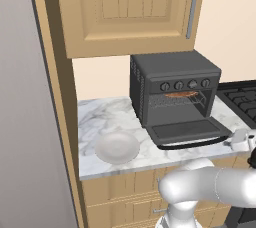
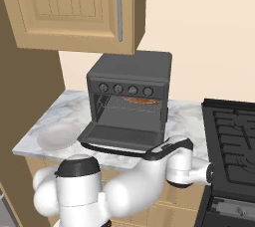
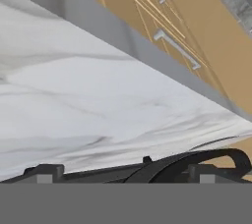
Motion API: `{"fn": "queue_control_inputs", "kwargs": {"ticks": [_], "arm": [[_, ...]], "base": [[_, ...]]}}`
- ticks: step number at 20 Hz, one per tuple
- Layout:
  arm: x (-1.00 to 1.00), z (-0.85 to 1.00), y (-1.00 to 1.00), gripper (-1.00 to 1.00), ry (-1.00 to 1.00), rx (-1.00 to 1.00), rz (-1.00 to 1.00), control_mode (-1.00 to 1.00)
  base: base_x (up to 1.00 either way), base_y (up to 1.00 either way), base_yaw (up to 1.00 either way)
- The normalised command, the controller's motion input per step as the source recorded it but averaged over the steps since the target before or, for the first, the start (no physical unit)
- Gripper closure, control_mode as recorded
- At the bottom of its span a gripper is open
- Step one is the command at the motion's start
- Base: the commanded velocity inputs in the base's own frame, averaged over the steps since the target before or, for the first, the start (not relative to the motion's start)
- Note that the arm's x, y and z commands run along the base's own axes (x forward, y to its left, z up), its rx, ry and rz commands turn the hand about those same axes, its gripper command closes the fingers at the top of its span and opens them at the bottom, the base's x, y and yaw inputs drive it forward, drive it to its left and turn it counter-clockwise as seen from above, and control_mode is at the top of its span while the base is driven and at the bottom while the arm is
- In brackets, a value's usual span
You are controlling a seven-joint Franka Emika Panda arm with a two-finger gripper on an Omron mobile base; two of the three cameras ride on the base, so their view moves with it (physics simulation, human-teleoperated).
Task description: Pull the toaster oven rack outwards. Pick up the baguette from the plate and place it on the toaster oven rack. Close the toaster oven door fully and set the temperature to the lowest setting.
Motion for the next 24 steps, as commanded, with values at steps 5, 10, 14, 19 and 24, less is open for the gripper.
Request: {"fn": "queue_control_inputs", "kwargs": {"ticks": [5,10,14,19,24], "arm": [[0.05,-0.05,0.4,-1.0,-0.03,0.0,0.0,-1.0],[0.33,-0.03,0.74,-1.0,0.0,0.0,0.0,-1.0],[0.34,0.09,0.56,-1.0,-0.04,0.02,0.0,-1.0],[0.42,0.54,0.42,-1.0,-0.08,0.13,0.0,-1.0],[0.64,0.7,0.49,-1.0,-0.08,0.16,0.0,-1.0]], "base": [[0.0,0.0,0.0],[0.0,0.0,0.0],[0.0,0.0,0.0],[0.0,0.0,0.0],[0.0,0.0,0.0]]}}
